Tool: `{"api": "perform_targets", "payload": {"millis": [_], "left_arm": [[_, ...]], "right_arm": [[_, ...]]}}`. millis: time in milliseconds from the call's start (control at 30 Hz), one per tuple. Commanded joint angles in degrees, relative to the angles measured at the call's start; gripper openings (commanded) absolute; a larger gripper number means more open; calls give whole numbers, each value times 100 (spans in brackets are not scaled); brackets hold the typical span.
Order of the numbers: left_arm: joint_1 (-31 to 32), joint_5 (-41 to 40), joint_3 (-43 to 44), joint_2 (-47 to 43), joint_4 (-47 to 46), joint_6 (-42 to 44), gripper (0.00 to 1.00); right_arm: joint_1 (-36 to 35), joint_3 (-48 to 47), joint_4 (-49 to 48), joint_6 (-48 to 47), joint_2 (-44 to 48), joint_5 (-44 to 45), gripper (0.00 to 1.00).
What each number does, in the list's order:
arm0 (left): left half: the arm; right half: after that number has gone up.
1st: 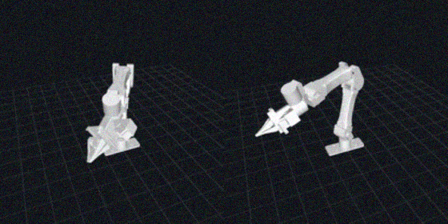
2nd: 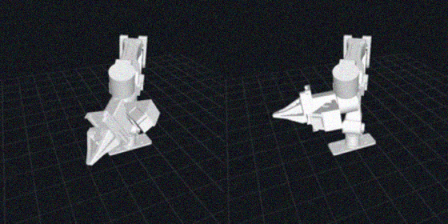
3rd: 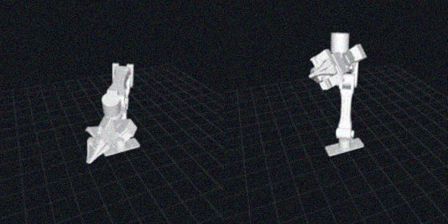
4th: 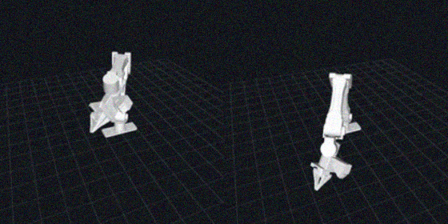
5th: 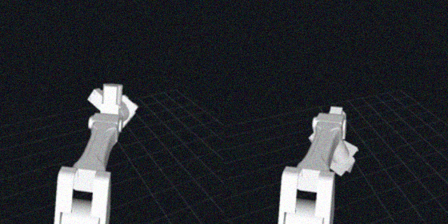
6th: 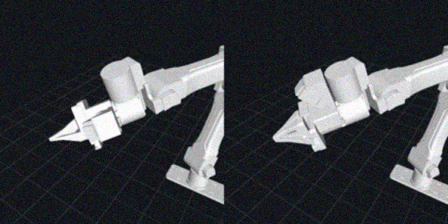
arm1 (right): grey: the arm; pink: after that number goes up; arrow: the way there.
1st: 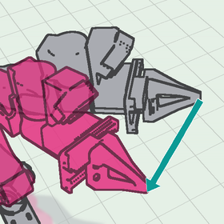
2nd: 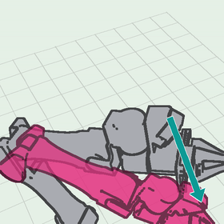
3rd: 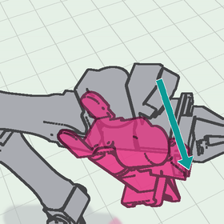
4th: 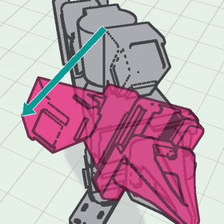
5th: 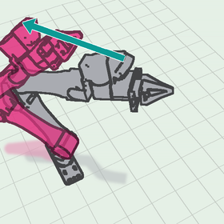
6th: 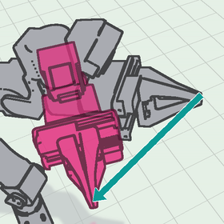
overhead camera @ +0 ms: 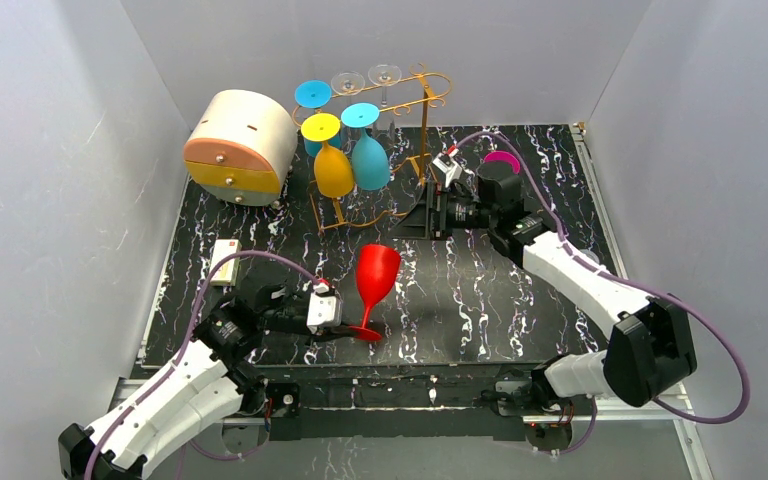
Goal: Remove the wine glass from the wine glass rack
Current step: Place the wine glass at the center of the board.
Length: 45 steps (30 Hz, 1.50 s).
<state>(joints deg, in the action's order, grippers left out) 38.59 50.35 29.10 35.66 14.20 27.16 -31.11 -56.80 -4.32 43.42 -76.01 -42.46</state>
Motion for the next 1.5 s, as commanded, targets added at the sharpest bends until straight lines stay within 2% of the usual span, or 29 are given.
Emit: {"api": "perform_targets", "payload": {"millis": [0, 133, 267, 433, 667, 767, 867, 1000, 1233, 1333, 1467], "left_arm": [[19, 532, 73, 8, -211, -134, 0], [29, 481, 253, 169, 37, 56, 0], [18, 349, 397, 326, 29, 100, 0], [26, 201, 514, 573, 442, 352, 0], [18, 262, 463, 608, 427, 232, 0], [23, 238, 580, 630, 612, 297, 0], [26, 95, 831, 675, 1221, 774, 0], [24, -49, 878, 711, 1390, 912, 0], [24, -69, 843, 751, 1397, 911, 0], [21, -137, 843, 758, 1410, 913, 0], [23, -304, 873, 765, 1439, 906, 0]], "right_arm": [[18, -438, 7, -37, -387, -847, 99], [-1, -633, 55, 141, -895, -1649, 96], [-80, -672, 162, -7, -1093, -2010, 88], [-86, -715, 423, -390, -1013, -2199, 84], [-93, -580, 300, -478, -816, -2741, 76], [-97, -487, -36, -369, -764, -3127, 68], [-93, -408, -233, -229, -736, -3216, 56], [-96, -426, -232, -185, -772, -3194, 44], [-97, -473, -58, -232, -742, -3052, 42], [-241, -477, -416, 11, -763, -2927, 41], [-360, -623, -321, -124, -868, -3138, 40]]}}
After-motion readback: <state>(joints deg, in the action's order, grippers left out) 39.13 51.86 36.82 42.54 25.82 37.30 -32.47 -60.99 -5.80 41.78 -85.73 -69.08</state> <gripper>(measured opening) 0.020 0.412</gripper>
